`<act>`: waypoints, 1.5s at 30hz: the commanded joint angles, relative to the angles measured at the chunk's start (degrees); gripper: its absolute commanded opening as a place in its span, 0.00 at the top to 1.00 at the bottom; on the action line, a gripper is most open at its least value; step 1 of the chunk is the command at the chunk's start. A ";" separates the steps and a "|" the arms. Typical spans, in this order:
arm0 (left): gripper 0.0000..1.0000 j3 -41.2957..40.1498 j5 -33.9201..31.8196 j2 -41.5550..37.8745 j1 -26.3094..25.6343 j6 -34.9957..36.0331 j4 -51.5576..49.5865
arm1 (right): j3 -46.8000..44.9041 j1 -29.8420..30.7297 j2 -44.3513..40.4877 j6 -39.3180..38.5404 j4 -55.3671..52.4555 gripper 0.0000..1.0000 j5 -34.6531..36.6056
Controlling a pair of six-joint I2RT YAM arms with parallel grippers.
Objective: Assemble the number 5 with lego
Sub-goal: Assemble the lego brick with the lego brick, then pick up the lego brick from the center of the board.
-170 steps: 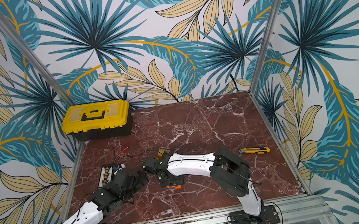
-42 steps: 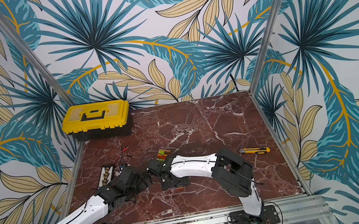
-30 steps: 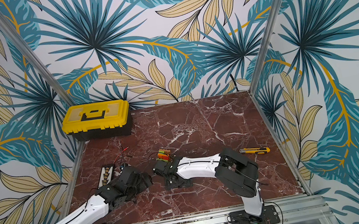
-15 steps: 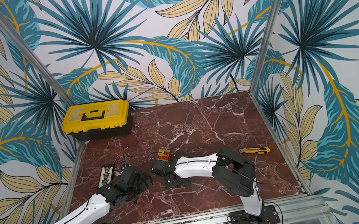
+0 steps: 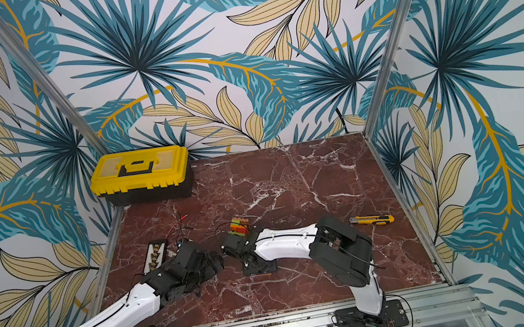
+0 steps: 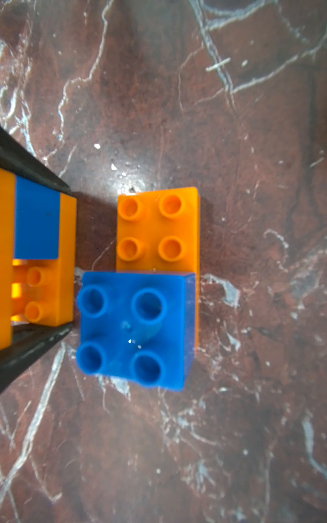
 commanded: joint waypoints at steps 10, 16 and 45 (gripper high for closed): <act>0.00 0.97 0.59 0.01 0.31 0.33 1.52 | -1.33 -0.01 2.92 0.28 -2.24 0.26 -0.99; 0.00 1.00 0.65 0.09 0.33 0.29 1.51 | -1.70 0.15 3.43 0.38 -2.04 0.25 -1.96; 0.00 1.95 7.22 0.61 0.33 1.77 9.75 | 2.64 -4.06 -12.07 -6.10 -10.20 0.36 7.25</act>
